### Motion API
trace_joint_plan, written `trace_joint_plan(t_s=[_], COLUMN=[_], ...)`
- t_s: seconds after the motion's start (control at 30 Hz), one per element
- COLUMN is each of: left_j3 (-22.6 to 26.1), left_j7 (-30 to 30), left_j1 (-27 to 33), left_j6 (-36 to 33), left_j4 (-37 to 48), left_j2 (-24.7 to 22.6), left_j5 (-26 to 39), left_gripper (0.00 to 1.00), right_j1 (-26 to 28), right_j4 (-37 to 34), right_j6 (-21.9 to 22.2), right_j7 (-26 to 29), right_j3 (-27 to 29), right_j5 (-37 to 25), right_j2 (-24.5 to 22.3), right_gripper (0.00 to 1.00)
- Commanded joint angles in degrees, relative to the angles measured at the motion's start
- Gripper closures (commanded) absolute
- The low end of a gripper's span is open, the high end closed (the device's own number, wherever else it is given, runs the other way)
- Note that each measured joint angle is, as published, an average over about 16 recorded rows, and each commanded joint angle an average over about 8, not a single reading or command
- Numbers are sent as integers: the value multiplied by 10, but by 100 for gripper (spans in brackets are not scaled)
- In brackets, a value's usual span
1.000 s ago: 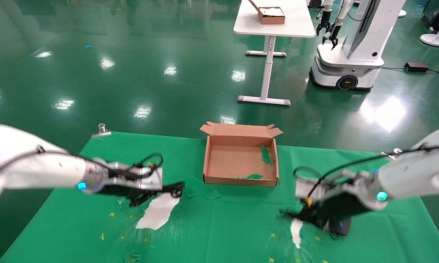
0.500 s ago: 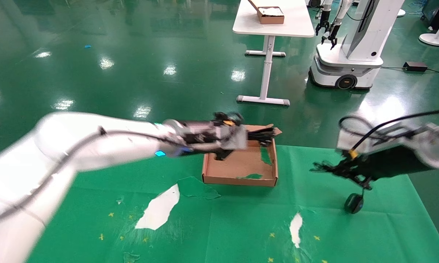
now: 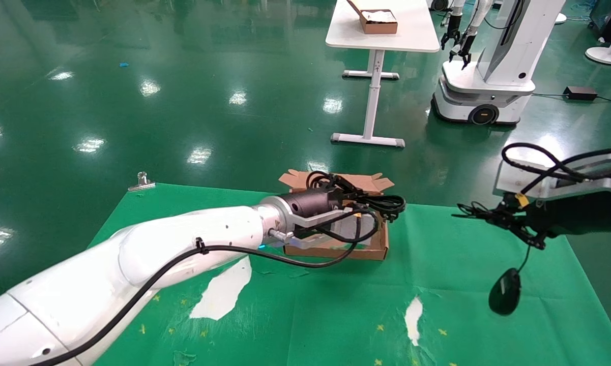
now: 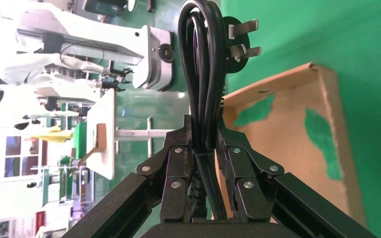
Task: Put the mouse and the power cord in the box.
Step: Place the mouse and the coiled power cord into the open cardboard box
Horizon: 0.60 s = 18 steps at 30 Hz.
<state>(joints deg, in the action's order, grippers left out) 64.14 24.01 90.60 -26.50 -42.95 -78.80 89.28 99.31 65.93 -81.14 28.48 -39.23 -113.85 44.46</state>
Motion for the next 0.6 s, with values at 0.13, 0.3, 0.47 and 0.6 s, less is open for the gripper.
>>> trace_joint_plan(t_s=[0.13,0.3,0.47,0.6], left_j3=[46,79,94,81], left_j7=[-5,-7,-12,-15], left_j1=[12,20,25,35], left_j6=[23,34,42,53], left_j4=[6,33,75,111], left_j2=[1,2,5,12], left_j5=[-34,-58,-82,-114], left_gripper=[0,0,0,0], right_j1=[4,18,34,47], right_j4=[20,10,-10,-32], right_j6=[5,8,9,16], right_j7=[8,-3,-20,-39], right_j3=[3,2,0,-3], right_j5=[-2,-2,-2,1], right_j2=[3,17,37,61], right_gripper=[100,100,100,100])
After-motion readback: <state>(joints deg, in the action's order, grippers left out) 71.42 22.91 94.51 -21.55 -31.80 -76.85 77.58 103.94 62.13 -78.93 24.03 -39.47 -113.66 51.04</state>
